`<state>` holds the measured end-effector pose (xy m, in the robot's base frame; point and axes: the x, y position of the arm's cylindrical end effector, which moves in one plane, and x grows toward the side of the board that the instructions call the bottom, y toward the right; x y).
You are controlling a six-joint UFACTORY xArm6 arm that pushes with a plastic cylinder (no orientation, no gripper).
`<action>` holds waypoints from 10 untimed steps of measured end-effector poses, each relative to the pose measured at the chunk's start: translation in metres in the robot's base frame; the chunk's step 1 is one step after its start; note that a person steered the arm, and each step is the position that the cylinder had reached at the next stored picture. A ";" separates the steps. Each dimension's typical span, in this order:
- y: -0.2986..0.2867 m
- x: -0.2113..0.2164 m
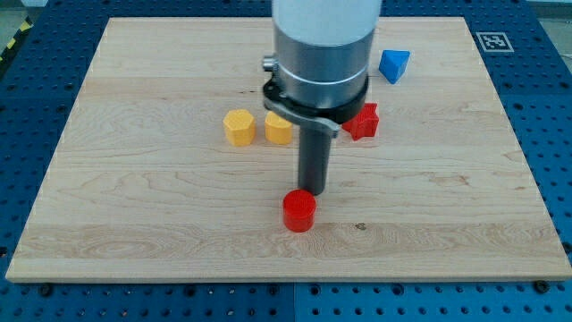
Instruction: Push the red star towards the red circle
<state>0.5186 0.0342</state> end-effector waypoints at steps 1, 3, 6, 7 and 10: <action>0.014 -0.027; -0.001 -0.098; 0.074 -0.132; 0.067 -0.125; 0.064 -0.031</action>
<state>0.4877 0.0983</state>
